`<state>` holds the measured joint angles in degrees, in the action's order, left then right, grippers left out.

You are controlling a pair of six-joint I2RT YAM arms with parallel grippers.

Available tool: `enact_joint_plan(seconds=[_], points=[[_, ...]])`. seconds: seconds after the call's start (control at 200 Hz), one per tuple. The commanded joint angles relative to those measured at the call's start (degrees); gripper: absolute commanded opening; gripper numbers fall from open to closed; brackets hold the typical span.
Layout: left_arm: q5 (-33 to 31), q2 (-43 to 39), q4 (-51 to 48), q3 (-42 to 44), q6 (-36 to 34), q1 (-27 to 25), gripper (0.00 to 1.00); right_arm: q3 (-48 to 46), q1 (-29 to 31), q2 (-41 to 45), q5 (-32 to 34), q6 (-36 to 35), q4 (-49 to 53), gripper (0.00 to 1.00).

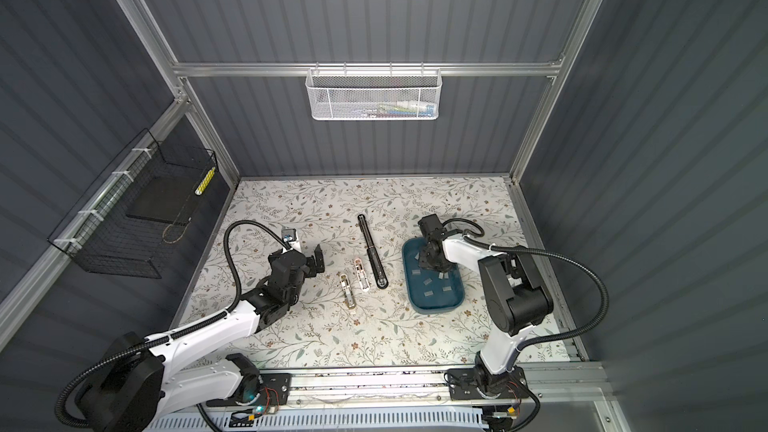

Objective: Load the staples into the stapler
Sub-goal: 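Close the right gripper on a silver staple strip in the tray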

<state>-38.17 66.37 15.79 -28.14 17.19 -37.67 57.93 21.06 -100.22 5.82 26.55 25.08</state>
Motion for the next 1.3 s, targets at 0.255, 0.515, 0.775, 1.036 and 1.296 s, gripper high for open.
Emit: enact_joint_plan(seconds=[0.255, 0.515, 0.775, 1.036, 1.296], points=[[-0.75, -0.20, -0.50, -1.91, 0.23, 0.25, 1.00, 2.64, 0.63, -4.42, 1.03, 0.02, 3.74, 0.26], [-1.39, -0.76, 0.18, -1.30, 0.08, 0.25, 1.00, 4.10, 0.71, -6.08, 1.10, -0.02, 5.09, 0.21], [-1.35, -1.09, -0.54, -1.59, 0.23, 0.24, 1.00, 3.62, 0.82, -5.64, 1.07, -0.15, 5.24, 0.24], [-1.48, -1.71, -0.32, -1.15, 0.22, 0.23, 1.00, 2.27, 0.83, -4.71, -0.22, -0.27, 4.71, 0.26], [-1.84, -1.32, -0.77, -1.51, 0.18, 0.23, 1.00, 1.75, 0.74, -4.22, -0.10, -0.09, 4.34, 0.26]])
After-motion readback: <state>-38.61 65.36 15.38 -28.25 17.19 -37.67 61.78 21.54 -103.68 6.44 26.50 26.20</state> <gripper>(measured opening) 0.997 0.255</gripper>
